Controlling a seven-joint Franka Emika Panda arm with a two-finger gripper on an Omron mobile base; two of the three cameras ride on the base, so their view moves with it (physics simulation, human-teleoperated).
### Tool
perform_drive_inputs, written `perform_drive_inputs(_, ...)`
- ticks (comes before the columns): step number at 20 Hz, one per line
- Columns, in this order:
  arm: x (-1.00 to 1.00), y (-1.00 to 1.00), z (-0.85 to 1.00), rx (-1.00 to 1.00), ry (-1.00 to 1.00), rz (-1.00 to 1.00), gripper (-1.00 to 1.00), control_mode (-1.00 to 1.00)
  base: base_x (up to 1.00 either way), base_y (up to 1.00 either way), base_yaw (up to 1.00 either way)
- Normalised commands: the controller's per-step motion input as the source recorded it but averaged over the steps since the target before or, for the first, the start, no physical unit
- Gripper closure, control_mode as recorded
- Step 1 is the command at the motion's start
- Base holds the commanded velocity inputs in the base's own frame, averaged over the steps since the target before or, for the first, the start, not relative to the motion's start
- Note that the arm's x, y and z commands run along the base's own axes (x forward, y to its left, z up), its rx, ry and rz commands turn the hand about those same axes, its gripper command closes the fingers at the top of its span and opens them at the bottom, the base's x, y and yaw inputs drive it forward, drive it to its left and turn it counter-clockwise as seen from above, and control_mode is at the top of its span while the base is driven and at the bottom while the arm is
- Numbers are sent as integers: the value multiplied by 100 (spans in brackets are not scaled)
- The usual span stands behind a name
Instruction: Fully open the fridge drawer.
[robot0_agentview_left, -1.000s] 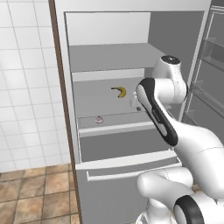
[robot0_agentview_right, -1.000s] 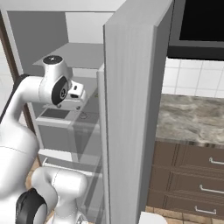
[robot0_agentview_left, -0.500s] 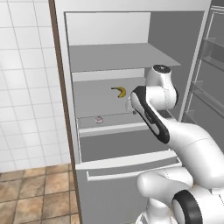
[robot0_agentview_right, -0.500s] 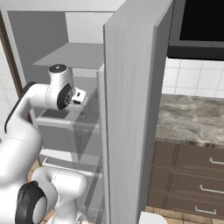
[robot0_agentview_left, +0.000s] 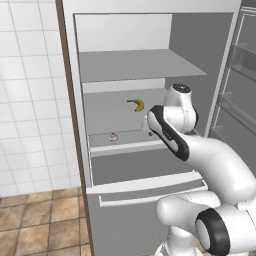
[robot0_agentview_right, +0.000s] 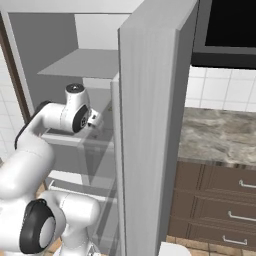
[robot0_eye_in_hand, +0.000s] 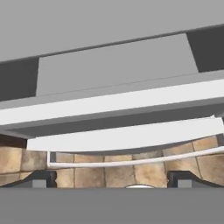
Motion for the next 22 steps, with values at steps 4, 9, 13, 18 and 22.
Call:
perform_drive_inputs(4,28,0,-31,5,1,-4,-100,-100,0,0,0)
perform_drive_inputs(9,27,0,-22,0,0,-3,-100,-100,0,0,0)
perform_drive_inputs(13,23,0,-23,0,-1,-4,-100,-100,0,0,0)
perform_drive_inputs(18,29,1,-21,0,0,-1,-100,-100,0,0,0)
perform_drive_inputs(22,24,1,-21,0,0,0,-100,-100,0,0,0)
